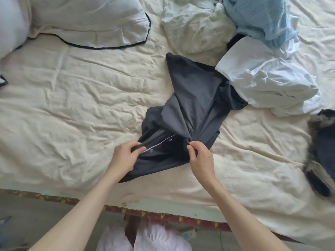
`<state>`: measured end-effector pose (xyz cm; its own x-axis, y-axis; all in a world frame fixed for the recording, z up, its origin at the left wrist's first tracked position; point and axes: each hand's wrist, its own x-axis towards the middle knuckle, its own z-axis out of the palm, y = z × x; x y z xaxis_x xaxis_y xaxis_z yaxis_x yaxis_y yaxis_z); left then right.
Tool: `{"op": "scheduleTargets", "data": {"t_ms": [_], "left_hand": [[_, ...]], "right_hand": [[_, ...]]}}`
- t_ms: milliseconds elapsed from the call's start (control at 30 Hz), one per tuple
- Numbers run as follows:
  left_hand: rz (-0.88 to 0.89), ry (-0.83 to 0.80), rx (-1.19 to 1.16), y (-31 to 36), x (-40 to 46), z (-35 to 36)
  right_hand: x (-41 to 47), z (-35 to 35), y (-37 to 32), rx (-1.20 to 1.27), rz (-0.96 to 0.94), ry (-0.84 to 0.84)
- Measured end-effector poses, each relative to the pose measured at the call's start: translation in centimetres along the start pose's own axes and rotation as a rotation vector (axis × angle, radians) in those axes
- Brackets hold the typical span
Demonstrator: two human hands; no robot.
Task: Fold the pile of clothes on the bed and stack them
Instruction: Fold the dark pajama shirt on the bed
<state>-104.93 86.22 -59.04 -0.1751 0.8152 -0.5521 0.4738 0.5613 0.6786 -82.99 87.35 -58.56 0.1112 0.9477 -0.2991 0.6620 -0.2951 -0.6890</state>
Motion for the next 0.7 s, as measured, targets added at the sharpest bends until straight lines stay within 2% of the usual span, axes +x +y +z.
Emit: {"op": "scheduleTargets", "data": {"t_ms": [133, 300, 500, 600, 700], "left_hand": [[0.056, 0.164, -0.012, 1.6, -2.0, -5.8], [0.281, 0.376, -0.006, 8.7, -4.9, -13.4], [0.491, 0.558, 0.04, 15.6, -10.8, -22.6], [0.505, 0.643, 0.031, 17.3, -13.6, -26.1], [0.496, 0.759, -0.095, 18.7, -16.4, -30.2]], "right_hand": [[0.3, -1.7, -6.0, 0.044, -0.156, 0.005], [1.1, -7.1, -16.3, 0.156, -0.332, 0.11], [0.2, -12.8, -26.8, 0.155, -0.501, 0.148], [-0.3, -15.4, -32.3, 0.179, -0.563, 0.141], [-0.9, -17.7, -37.9, 0.232, -0.622, 0.14]]}}
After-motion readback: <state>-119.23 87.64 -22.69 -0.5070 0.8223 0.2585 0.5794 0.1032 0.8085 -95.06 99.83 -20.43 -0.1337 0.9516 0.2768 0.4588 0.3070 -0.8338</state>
